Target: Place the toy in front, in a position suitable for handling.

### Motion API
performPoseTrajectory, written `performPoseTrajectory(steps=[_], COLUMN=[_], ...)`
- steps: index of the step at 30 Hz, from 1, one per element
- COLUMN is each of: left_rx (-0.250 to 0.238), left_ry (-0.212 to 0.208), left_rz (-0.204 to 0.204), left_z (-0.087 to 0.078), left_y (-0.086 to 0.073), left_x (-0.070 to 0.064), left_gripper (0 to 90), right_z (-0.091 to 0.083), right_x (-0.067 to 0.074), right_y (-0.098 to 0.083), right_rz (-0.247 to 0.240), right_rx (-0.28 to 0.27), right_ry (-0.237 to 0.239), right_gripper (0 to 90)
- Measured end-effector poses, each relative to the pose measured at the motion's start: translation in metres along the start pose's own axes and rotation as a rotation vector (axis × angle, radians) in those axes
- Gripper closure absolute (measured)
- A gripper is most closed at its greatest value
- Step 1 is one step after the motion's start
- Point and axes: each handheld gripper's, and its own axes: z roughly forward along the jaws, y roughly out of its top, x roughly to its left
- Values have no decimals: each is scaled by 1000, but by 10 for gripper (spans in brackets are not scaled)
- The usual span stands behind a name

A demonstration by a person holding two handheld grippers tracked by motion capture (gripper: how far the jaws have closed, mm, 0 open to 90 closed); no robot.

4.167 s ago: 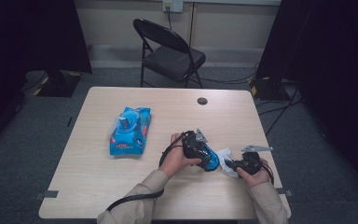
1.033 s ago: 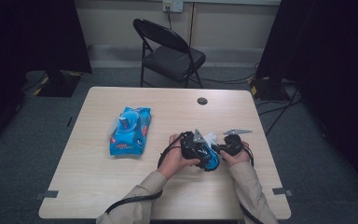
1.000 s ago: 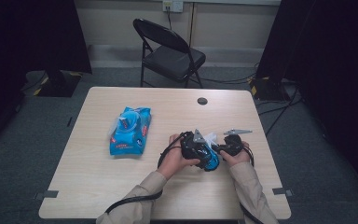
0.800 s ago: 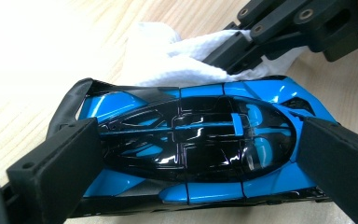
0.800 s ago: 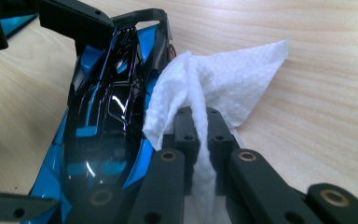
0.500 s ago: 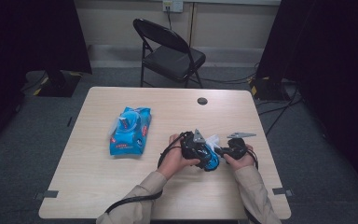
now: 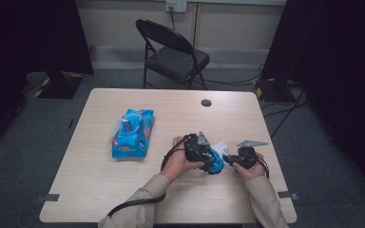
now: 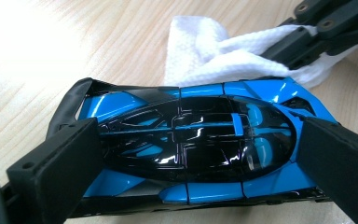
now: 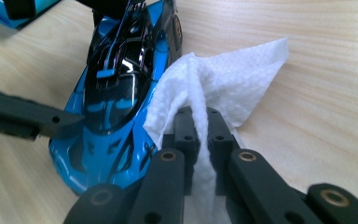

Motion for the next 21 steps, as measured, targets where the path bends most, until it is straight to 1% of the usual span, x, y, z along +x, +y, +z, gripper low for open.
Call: performPoseTrajectory(steps=[5, 12, 21], left_rx=[1, 5, 17], left_ry=[-6, -4, -4], left_rz=[5, 6, 5], left_z=[0, 0, 0], left_y=[0, 1, 2], left_x=[-1, -1, -1], left_gripper=[0, 0, 0], right_z=[-6, -12, -21], right_x=[1, 2, 7], right_y=[-5, -9, -17], right_rz=[1, 2, -20], right_rx=[1, 10, 22], right_ry=[2, 5, 12], right_gripper=[873, 873, 872])
